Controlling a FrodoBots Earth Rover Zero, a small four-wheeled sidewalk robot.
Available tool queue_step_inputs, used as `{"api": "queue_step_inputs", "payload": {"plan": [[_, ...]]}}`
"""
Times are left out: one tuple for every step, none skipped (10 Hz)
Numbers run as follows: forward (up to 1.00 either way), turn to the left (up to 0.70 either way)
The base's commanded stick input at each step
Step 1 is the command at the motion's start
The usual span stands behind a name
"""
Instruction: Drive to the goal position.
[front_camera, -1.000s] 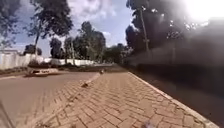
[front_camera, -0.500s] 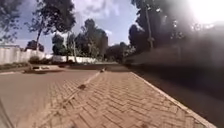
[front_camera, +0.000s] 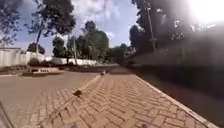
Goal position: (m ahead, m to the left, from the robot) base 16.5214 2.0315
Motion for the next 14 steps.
{"api": "queue_step_inputs", "payload": {"plan": [[0.70,0.00],[0.70,0.00],[0.70,0.00],[0.70,0.00],[0.70,0.00],[0.70,0.00],[0.70,0.00],[0.70,0.00],[0.70,0.00],[0.70,0.00],[0.70,0.00],[0.70,0.00],[0.70,0.00],[0.70,0.00]]}}
